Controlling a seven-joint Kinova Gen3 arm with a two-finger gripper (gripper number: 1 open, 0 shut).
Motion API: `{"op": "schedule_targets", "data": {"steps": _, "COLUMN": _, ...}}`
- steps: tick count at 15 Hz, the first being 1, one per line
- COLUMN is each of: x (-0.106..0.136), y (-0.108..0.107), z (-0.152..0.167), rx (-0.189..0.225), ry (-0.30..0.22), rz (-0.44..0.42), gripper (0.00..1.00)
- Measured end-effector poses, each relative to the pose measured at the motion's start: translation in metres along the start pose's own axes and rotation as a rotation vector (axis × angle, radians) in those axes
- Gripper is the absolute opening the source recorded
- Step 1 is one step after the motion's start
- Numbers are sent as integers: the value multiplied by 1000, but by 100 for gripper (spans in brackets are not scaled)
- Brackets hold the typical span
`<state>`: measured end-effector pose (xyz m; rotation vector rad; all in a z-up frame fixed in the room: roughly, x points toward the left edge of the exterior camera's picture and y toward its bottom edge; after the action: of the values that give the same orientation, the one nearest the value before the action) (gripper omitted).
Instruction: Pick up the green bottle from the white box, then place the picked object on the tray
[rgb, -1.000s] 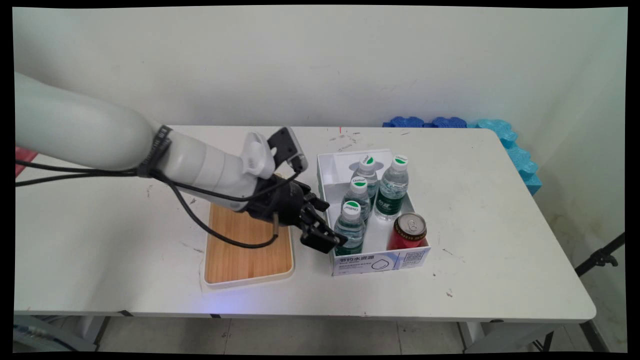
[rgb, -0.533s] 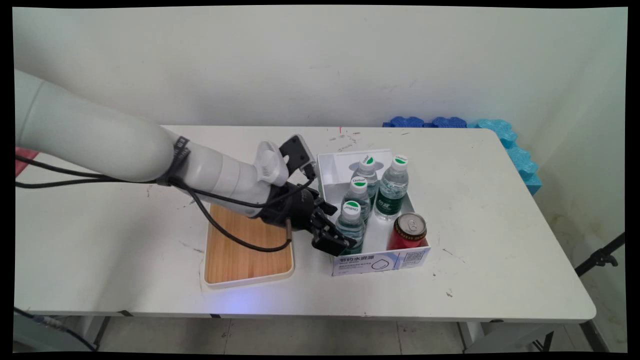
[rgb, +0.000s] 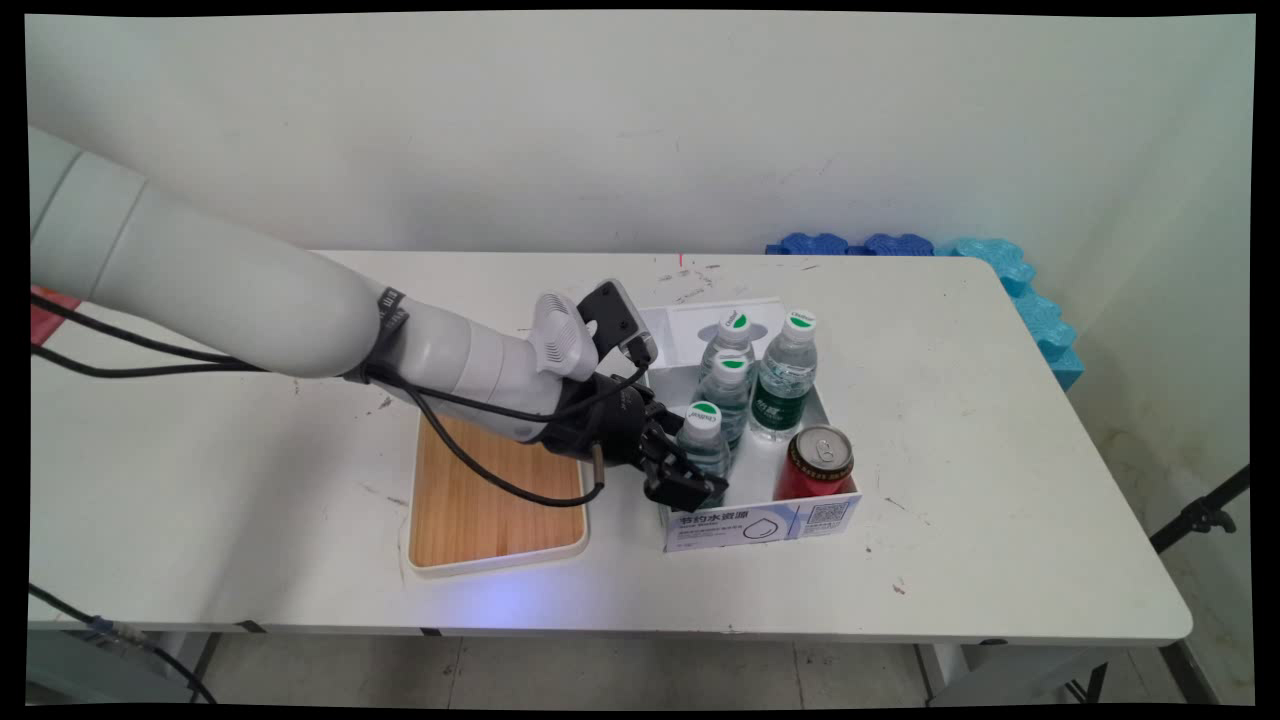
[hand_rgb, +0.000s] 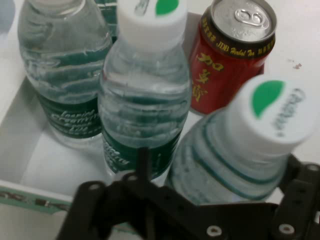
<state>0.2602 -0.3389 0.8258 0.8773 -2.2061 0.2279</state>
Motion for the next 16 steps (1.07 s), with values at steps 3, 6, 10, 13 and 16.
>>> {"op": "schedule_targets", "data": {"steps": 3, "x": 1, "y": 0, "z": 5, "rx": 3, "ry": 4, "rz": 0, "gripper": 0}}
{"op": "schedule_targets", "data": {"steps": 6, "x": 2, "y": 0, "z": 7, "rx": 2, "ry": 6, "rz": -1, "gripper": 0}}
{"op": "schedule_targets", "data": {"steps": 10, "x": 4, "y": 4, "z": 1, "rx": -13, "ry": 9, "rz": 4, "gripper": 0}}
{"op": "schedule_targets", "data": {"steps": 13, "x": 7, "y": 7, "z": -9, "rx": -25, "ry": 13, "rz": 9, "gripper": 0}}
{"op": "schedule_targets", "data": {"steps": 16, "x": 14, "y": 11, "z": -25, "rx": -38, "ry": 22, "rz": 13, "gripper": 0}}
